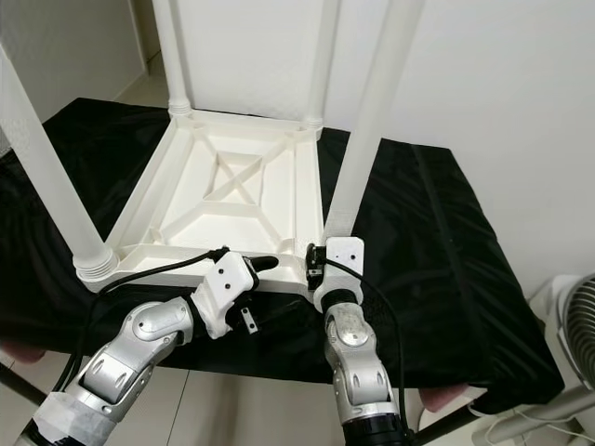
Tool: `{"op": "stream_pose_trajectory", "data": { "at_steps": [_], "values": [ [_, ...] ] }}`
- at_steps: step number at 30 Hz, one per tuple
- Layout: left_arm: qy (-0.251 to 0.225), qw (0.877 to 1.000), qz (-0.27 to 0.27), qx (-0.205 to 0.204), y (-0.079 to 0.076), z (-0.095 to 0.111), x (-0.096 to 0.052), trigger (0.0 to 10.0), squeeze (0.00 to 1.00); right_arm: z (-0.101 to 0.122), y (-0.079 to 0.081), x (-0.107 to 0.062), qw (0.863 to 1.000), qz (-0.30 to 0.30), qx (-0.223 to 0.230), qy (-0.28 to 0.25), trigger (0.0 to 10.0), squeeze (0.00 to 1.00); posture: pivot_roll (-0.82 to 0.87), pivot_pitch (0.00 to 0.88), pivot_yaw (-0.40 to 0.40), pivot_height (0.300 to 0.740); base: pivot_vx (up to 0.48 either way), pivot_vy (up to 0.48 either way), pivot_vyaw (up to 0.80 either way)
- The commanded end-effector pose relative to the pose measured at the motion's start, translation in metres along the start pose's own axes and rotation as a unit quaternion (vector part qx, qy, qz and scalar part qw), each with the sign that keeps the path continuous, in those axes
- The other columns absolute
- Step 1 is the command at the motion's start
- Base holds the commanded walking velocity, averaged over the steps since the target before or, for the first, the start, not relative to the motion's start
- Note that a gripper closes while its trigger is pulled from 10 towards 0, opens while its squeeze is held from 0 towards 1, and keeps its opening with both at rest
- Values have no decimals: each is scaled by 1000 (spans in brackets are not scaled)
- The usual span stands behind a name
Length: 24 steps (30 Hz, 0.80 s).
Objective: Building children table
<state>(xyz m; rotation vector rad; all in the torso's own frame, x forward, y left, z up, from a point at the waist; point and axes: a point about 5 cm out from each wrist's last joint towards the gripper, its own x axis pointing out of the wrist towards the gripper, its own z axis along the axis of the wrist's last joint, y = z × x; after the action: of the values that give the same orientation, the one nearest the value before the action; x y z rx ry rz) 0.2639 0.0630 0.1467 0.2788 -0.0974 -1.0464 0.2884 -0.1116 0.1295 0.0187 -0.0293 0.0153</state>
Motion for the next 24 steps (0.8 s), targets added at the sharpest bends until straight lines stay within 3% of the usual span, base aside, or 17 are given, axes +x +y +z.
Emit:
{"op": "stream_pose_trajectory", "data": {
  "at_steps": [1, 5, 6, 9, 10, 14, 18, 19, 20, 24],
  "values": [
    [1, 1000, -25, 1, -5, -1, 1, 10000, 0, -7, -3, -3, 999, -34, 16, 24, 10000, 0, -57, 0, -78, 740, 0, 0, 0],
    [1, 1000, -26, 0, -6, -1, 1, 10000, 0, -5, -2, -4, 999, -28, 18, 22, 10000, 0, -57, 0, -79, 740, 0, 0, 0],
    [1, 1000, -26, 0, -6, -1, 1, 10000, 0, -3, -1, -4, 999, -26, 19, 19, 10000, 722, -57, 0, -79, 740, 0, 0, 0],
    [1, 1000, -25, 0, -6, -1, 1, 10000, 0, -2, 1, -5, 999, -26, 19, 16, 10000, 722, -57, 0, -79, 740, 0, 0, 0],
    [1, 1000, -24, 0, -6, -1, 1, 10000, 0, 3, 0, -5, 1000, -7, 27, 1, 10000, 1000, -54, 0, -82, 740, 0, 0, 0],
    [1, 1000, -22, -1, -5, -1, 1, 10000, 0, 10, -5, -4, 998, 40, 36, -23, 10000, 1000, -55, 0, -82, 740, 0, 0, 0],
    [2, 1000, -22, 0, -5, 0, 0, 10000, 0, 8, -11, -2, 996, 75, 40, -12, 10000, 1000, -56, 0, -82, 740, 0, 0, 0],
    [3, 1000, -22, 1, -5, -1, 0, 10000, 0, 6, -18, -1, 994, 97, 40, -8, 10000, 855, -57, 0, -80, 740, 0, 0, 0],
    [3, 1000, -23, 1, -5, -1, -1, 10000, 0, 4, -25, 1, 991, 133, 23, -6, 10000, 0, -61, 0, -76, 740, 0, 0, 0],
    [5, 1000, -24, 2, -5, -1, -1, 10000, 0, 1, -37, 3, 980, 199, -21, -6, 10000, 0, -60, 0, -75, 740, 0, 0, 0]
  ]
}}
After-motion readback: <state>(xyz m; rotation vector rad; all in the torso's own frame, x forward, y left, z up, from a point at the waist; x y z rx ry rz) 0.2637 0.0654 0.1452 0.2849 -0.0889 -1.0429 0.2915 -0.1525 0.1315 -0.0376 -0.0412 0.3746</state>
